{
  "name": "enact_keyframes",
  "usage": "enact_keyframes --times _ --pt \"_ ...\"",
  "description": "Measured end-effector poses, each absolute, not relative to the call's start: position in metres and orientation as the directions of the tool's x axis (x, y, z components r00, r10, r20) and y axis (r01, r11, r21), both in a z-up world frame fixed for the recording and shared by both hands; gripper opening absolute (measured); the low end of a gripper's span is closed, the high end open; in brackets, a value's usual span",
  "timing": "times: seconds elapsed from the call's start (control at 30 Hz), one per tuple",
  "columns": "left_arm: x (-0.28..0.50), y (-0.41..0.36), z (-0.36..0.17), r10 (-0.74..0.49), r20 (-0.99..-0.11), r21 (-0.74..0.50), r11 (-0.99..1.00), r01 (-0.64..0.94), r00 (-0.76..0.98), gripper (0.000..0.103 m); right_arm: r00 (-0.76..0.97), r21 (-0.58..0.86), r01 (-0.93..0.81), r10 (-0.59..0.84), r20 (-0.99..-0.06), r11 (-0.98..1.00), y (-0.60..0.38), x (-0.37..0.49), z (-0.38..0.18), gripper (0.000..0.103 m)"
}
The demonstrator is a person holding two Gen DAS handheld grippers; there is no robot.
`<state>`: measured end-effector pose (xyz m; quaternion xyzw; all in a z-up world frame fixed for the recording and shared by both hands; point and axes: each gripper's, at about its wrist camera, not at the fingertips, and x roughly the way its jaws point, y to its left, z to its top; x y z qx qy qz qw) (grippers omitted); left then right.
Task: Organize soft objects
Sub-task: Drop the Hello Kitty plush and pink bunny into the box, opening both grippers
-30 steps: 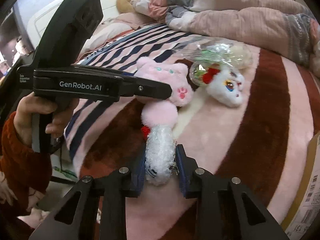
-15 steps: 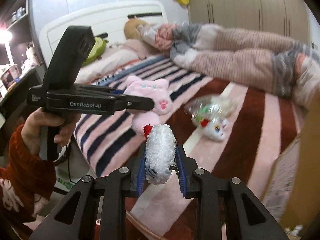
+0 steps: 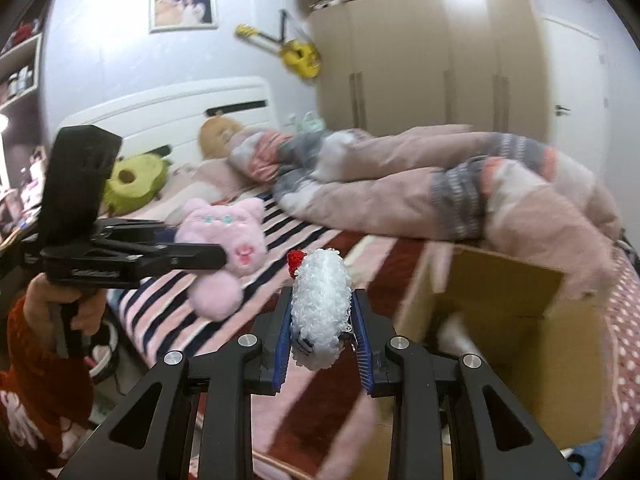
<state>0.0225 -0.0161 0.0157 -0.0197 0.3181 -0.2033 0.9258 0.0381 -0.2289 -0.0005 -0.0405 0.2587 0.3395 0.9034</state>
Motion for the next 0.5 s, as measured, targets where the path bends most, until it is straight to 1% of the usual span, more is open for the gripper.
enact_keyframes --times 0.1,0.27,0.3,0.4,0.5 --pt "0.033 -0.052 0.025 -0.430 -0.573 -0.158 0.893 0.420 0.698 0.037 0.678 0.084 -0.585 0.543 -0.495 0.807 -0.256 0.045 0.001 0.024" --pt "0.057 -0.110 0.032 -0.485 -0.581 -0.147 0.852 0.502 0.653 0.037 0.698 0.081 -0.500 0.457 -0.551 0.862 -0.297 0.066 -0.015 0.024" --pt "0.062 -0.123 0.032 -0.494 -0.586 -0.141 0.843 0.520 0.642 0.037 0.696 0.077 -0.490 0.443 -0.564 0.868 -0.303 0.070 -0.020 0.026" --pt "0.078 -0.152 0.029 -0.508 -0.609 -0.131 0.822 0.554 0.610 0.038 0.683 0.067 -0.476 0.417 -0.600 0.877 -0.314 0.081 -0.036 0.026" --pt "0.094 -0.174 0.020 -0.490 -0.643 -0.112 0.821 0.560 0.589 0.038 0.667 0.053 -0.475 0.399 -0.630 0.878 -0.319 0.092 -0.049 0.027"
